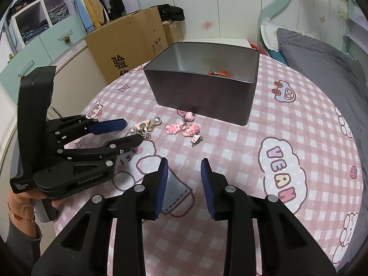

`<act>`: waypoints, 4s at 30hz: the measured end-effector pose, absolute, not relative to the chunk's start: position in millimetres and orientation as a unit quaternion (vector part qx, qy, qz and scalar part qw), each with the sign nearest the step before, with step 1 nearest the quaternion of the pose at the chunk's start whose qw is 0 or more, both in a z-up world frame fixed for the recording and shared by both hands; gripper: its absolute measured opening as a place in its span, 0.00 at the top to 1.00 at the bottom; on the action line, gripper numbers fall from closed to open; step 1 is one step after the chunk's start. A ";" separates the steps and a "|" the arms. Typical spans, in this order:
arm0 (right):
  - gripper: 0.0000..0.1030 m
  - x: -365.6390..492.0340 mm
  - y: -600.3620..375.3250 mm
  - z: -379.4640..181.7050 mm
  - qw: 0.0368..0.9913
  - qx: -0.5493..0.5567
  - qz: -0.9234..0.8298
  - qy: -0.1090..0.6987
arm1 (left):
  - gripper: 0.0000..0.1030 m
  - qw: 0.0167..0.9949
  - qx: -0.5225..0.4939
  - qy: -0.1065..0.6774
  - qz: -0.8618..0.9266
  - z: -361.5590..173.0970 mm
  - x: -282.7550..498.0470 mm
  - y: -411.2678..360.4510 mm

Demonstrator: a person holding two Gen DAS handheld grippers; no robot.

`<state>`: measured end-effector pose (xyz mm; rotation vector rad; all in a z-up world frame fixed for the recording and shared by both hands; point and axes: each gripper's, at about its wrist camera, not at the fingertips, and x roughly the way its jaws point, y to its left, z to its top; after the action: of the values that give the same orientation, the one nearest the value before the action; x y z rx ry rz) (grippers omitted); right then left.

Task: Organize jewelry
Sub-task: 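Move the left gripper to the charms and grasp a pearl earring, then carry the pearl earring to the box while the right grasps another earring, then lower both earrings into the box and open both grippers, then grasp a small gold earring with the left gripper while the right grasps a pink charm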

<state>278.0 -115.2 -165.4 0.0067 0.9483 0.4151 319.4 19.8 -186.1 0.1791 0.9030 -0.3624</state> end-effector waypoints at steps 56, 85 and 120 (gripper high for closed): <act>0.88 322.2 -126.3 -94.7 0.904 -0.009 0.198 0.380 | 0.91 0.857 -0.054 0.402 -0.318 -93.5 369.2 8.1; 0.88 372.1 -147.2 -130.7 0.885 0.020 0.186 0.426 | 0.53 0.843 -0.046 0.467 -0.263 -138.1 426.6 -16.7; 0.80 296.4 -139.3 -125.1 0.892 -0.001 0.183 0.412 | 0.52 0.874 0.014 0.434 -0.219 -151.5 334.9 18.2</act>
<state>296.4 -139.3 -125.1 -0.0020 0.8558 0.3806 334.8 18.2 -151.5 0.0288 0.9056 -0.4581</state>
